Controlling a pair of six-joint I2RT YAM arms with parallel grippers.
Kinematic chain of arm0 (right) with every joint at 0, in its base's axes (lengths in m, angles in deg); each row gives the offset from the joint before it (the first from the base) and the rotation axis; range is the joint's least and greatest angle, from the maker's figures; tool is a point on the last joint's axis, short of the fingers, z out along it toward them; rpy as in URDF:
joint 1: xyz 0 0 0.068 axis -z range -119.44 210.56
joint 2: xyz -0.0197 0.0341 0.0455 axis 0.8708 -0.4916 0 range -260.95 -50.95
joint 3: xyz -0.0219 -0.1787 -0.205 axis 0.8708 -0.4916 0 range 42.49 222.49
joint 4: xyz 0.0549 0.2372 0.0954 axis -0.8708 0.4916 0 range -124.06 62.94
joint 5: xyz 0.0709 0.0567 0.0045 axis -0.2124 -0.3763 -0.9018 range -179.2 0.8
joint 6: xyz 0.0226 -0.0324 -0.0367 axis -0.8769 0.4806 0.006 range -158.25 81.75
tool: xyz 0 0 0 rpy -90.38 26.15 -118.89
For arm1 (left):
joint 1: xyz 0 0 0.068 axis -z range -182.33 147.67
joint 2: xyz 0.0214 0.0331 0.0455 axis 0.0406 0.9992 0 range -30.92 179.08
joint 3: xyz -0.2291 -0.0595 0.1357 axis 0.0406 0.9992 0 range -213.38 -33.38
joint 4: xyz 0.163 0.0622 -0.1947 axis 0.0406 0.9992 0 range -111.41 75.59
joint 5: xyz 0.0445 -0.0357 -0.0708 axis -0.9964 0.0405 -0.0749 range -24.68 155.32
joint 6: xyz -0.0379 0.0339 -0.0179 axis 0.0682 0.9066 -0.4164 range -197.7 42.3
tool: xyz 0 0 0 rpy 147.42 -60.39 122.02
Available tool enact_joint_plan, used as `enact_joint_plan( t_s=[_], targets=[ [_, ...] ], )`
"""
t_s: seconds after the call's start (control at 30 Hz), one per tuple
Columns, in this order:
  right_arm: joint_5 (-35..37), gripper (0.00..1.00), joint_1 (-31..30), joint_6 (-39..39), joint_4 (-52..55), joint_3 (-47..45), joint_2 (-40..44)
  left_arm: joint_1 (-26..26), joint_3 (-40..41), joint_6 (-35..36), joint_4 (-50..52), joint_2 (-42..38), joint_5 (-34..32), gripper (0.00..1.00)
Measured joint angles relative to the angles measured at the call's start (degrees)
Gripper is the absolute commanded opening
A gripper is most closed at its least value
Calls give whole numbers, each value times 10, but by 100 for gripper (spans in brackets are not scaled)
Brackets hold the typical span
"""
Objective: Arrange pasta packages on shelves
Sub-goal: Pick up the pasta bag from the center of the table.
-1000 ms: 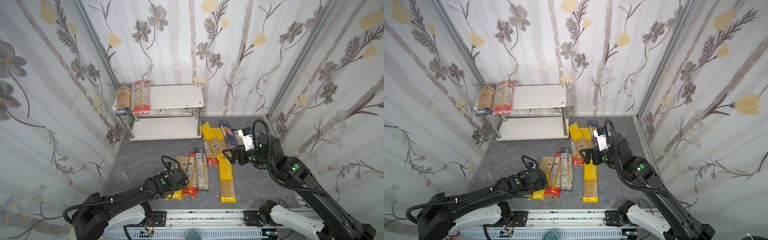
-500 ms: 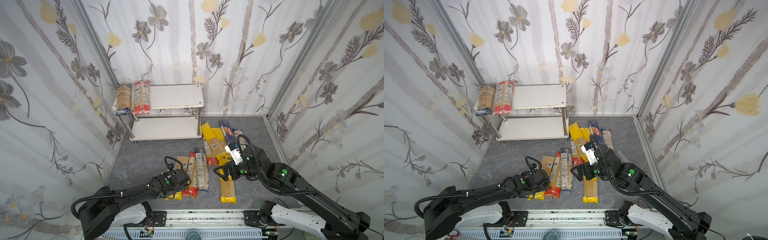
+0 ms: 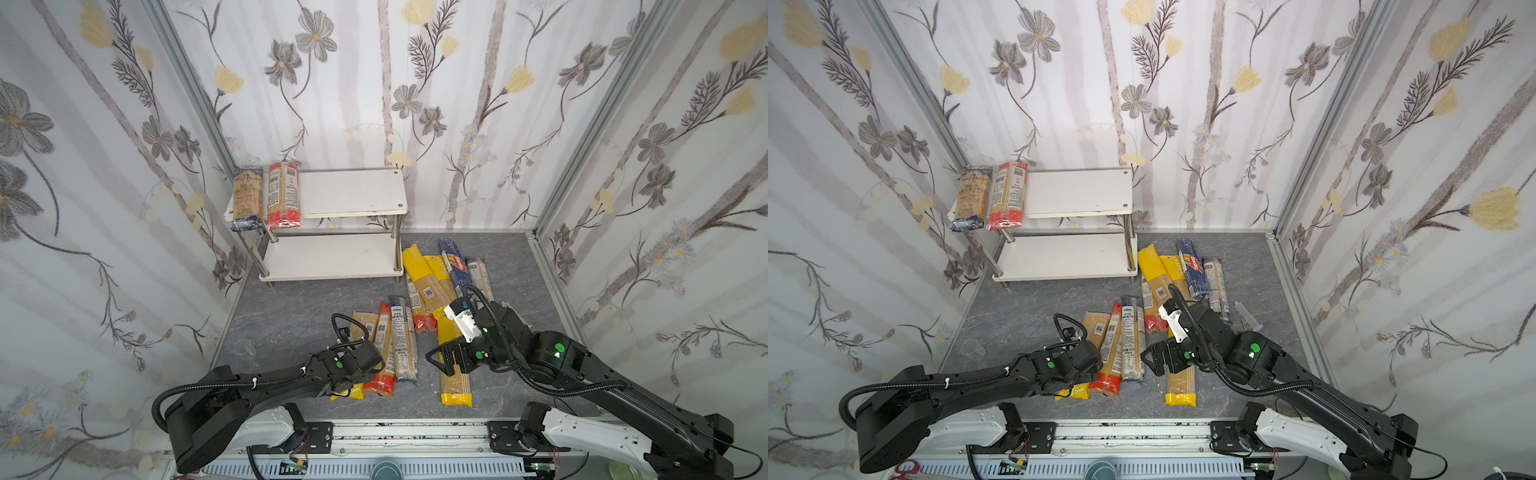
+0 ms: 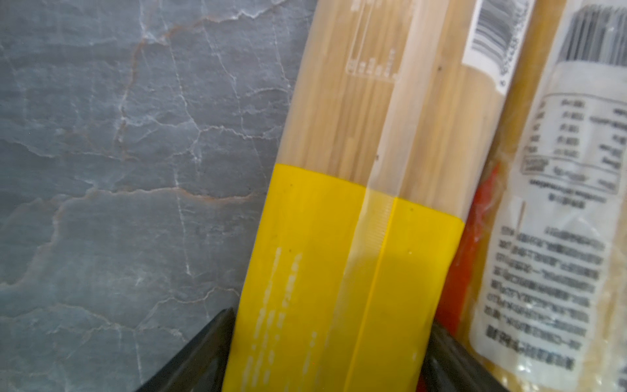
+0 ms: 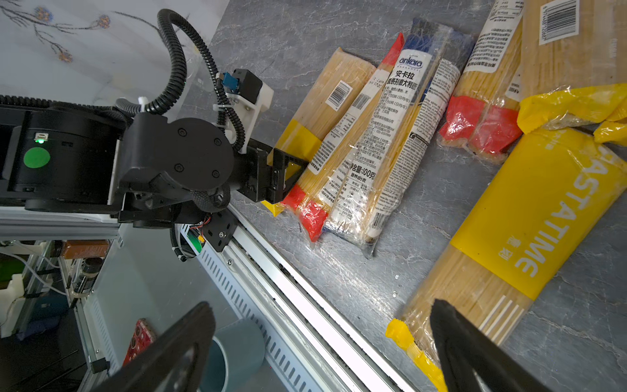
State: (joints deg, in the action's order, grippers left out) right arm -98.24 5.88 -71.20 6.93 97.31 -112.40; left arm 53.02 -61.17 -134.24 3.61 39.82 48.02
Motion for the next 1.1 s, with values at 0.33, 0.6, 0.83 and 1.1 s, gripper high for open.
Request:
enact_joint_plan(
  t_s=[0.33, 0.6, 0.83, 1.1],
  targets=[
    [4, 100, 0, 0, 3, 4, -5, -3, -2, 33, -38, 48, -43, 57],
    [4, 100, 0, 5, 5, 21, -11, -7, -2, 40, -87, 41, -51, 18],
    [4, 100, 3, 10, 8, 36, -11, -7, -7, 33, -25, -64, 51, 4],
    [4, 100, 19, 21, 8, 54, -10, -2, -176, 40, 115, -70, 80, 1]
  ],
)
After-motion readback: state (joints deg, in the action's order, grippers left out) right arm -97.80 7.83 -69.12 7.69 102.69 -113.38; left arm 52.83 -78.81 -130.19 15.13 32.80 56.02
